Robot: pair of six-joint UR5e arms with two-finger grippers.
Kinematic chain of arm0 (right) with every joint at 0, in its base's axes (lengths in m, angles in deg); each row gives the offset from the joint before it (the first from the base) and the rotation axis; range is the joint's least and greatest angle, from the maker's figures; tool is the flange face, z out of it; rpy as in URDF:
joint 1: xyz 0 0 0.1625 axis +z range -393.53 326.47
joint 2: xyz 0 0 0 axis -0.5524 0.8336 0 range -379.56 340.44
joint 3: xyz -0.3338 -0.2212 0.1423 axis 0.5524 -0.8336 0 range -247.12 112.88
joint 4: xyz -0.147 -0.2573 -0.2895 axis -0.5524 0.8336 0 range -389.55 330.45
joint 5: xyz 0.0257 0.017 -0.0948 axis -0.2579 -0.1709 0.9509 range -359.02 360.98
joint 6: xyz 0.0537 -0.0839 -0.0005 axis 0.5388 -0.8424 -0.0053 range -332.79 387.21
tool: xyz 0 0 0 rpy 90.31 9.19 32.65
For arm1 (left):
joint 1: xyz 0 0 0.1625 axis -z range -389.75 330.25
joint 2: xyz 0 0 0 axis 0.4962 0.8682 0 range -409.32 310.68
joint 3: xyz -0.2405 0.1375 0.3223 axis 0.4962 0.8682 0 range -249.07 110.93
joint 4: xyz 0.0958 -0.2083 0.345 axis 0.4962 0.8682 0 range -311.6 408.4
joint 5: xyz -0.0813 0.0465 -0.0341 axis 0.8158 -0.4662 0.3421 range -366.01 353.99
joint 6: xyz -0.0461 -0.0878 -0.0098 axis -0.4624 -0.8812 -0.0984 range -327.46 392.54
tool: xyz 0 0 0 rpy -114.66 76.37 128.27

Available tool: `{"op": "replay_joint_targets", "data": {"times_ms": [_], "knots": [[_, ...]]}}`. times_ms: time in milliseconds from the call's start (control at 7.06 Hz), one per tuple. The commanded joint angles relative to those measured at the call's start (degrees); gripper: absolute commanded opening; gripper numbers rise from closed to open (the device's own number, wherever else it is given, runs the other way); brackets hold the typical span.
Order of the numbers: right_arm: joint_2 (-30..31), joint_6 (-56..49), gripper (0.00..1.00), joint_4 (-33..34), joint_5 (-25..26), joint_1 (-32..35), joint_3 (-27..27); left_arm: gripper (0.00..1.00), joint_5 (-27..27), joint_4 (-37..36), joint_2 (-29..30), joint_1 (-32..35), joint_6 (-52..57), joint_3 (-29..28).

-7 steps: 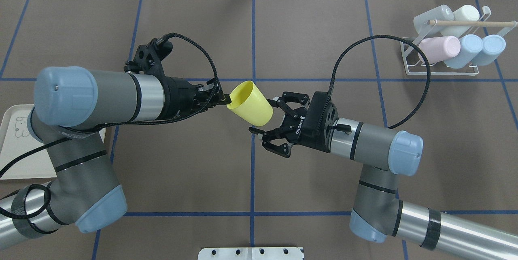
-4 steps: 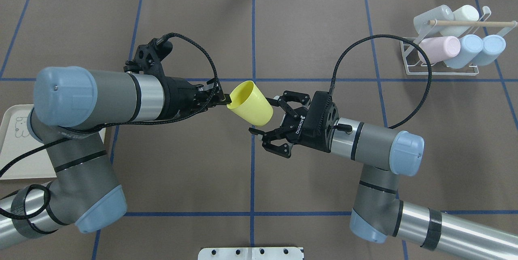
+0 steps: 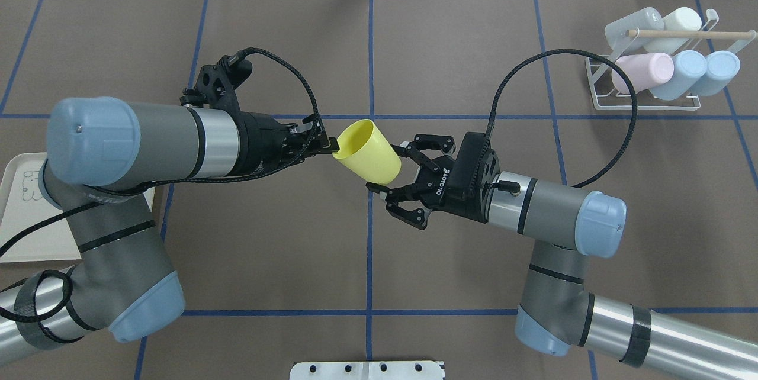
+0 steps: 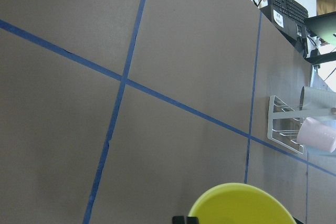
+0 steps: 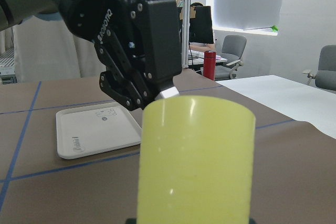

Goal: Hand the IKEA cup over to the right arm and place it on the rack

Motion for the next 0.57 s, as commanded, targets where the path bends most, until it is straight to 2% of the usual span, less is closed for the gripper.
{"op": "replay_joint_targets", "data": {"times_ms": [0,142,283,425], "knots": [[1.1,0.0,0.37,0.0,0.0,-0.1,1.0,0.99,0.0,0.0,-0.2,0.0,0.5,0.4],[1.2,-0.1,0.36,0.0,-0.1,0.0,1.0,1.0,0.2,-0.1,-0.2,0.3,0.6,1.1],[1.8,-0.1,0.31,0.5,-0.1,0.0,1.2,1.0,0.4,-0.4,-0.9,0.8,0.9,2.4],[2.1,-0.1,0.2,1.3,-0.1,0.2,1.3,1.0,0.6,-3.7,-1.2,1.1,1.0,3.8]]}}
